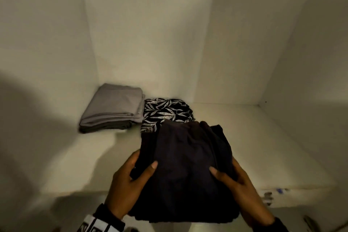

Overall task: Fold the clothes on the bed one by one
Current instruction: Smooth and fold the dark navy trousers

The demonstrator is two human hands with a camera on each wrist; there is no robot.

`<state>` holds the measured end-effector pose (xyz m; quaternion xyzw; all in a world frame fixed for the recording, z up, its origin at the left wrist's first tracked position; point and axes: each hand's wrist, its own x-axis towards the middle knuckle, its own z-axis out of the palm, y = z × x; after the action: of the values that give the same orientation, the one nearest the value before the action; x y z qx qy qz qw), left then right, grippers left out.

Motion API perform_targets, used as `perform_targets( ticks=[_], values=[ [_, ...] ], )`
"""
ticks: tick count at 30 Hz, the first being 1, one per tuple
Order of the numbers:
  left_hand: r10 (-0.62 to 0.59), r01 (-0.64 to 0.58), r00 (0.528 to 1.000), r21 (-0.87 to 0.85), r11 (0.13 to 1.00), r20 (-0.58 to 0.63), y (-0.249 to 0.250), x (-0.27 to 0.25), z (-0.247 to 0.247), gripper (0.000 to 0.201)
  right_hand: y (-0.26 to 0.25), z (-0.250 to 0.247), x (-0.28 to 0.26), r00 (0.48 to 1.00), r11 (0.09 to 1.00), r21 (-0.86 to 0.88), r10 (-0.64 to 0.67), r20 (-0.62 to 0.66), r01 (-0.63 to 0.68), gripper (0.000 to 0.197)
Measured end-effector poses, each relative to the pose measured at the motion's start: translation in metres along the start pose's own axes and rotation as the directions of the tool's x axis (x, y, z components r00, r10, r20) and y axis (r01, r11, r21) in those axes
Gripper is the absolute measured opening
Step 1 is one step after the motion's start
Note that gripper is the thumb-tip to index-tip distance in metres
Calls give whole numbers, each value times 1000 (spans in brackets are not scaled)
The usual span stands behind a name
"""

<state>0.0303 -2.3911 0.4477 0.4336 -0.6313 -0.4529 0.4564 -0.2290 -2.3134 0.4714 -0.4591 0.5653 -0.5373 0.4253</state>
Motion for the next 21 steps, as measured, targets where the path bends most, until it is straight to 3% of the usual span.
perform_targets(
  ticks=[5, 9, 11, 14, 16, 18, 20, 21],
  values=[
    [102, -98, 995, 132, 986, -19, 10, 121, 7, 38, -23, -26, 123, 997, 1000, 16, -23, 69, 22, 57],
    [62, -60, 998, 262, 963, 0, 11, 233, 4, 34, -23, -33, 236, 986, 989, 109, 87, 142, -103, 55],
    [8, -11, 1000, 364, 931, 11, 5, 288, 5, 34, -24, -31, 294, 983, 991, 78, 91, 161, -105, 59],
    [-103, 73, 995, 643, 762, 9, -14, 343, 6, 48, -18, -20, 352, 973, 993, -6, 115, 201, -116, 94],
    [-100, 83, 995, 795, 601, -28, -27, 356, 10, 67, -7, -13, 373, 977, 960, -259, 147, 154, -103, 112],
    [-35, -22, 998, 827, 562, 50, -37, 350, 21, 80, 3, -15, 375, 998, 790, -613, 13, 54, 23, 117],
    [-22, -175, 977, 851, 496, 213, -43, 349, 36, 85, 3, -13, 375, 969, 549, -799, -138, 204, 247, 131],
    [-69, -228, 956, 870, 437, 285, -46, 347, 43, 83, 3, -11, 376, 944, 419, -847, -110, 310, 327, 141]
  ],
)
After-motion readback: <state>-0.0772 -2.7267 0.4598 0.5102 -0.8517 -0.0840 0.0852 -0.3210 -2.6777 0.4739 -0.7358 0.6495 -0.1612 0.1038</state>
